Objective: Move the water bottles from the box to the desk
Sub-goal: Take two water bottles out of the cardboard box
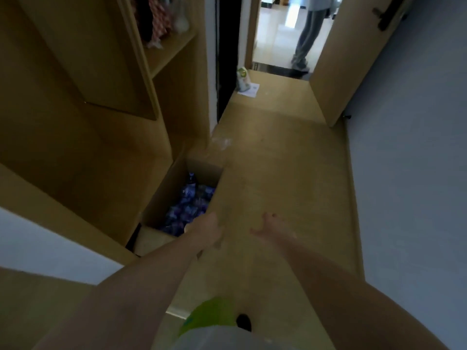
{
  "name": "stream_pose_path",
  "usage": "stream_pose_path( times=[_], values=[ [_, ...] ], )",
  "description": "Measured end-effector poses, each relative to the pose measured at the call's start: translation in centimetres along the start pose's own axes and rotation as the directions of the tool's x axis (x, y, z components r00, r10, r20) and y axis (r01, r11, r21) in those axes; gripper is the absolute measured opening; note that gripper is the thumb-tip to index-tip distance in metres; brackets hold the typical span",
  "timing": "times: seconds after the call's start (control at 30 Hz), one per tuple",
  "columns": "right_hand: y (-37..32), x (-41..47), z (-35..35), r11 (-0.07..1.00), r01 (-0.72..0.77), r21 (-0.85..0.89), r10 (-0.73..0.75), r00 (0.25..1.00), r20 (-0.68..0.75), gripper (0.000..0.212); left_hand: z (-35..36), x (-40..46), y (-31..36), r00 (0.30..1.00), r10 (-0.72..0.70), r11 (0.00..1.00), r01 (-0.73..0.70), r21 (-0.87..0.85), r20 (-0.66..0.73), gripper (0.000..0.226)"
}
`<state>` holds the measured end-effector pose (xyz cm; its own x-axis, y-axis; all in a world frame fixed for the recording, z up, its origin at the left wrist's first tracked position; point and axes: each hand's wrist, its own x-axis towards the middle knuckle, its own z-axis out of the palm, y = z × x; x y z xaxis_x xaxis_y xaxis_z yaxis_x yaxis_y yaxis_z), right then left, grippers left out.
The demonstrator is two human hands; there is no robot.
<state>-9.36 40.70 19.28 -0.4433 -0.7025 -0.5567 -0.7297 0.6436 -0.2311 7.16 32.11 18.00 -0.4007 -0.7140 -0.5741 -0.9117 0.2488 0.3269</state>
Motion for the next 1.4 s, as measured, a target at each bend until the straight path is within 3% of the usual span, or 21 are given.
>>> stream_pose_path(
  times=[0.33,0.53,0.77,1.0,1.17,1.4],
  values=[
    [-8.9,18.2,-5.6,0.962,0.244,-0.126,-0.225,0.963,0.145,0.075,-7.8,13.7,-4.3,0.967,-0.252,0.948,0.253,-0.191,0.033,0.051],
    [-15.3,25.0,-6.5,0.894,0.399,-0.204,-0.346,0.903,0.254,0.059,-11.4,18.4,-7.0,0.930,-0.367,0.884,0.359,-0.298,0.033,0.050],
    [-21.6,32.2,-5.3,0.739,0.587,-0.330,-0.420,0.785,0.456,0.062,-11.3,21.4,-10.6,0.806,-0.584,0.679,0.548,-0.488,0.094,0.050],
    [-24.0,39.0,-3.0,0.500,0.752,-0.429,-0.404,0.641,0.653,0.066,-7.2,24.6,-9.8,0.613,-0.755,0.379,0.698,-0.608,0.233,0.045],
    [-25.2,45.3,-1.9,0.354,0.820,-0.450,-0.386,0.566,0.728,0.055,-4.7,29.6,-8.3,0.519,-0.789,0.195,0.720,-0.666,0.330,0.038],
    [-25.4,52.4,5.4,0.305,0.868,-0.392,-0.351,0.485,0.801,0.046,2.1,37.2,-8.8,0.448,-0.795,0.065,0.733,-0.677,0.409,0.040]
  ],
)
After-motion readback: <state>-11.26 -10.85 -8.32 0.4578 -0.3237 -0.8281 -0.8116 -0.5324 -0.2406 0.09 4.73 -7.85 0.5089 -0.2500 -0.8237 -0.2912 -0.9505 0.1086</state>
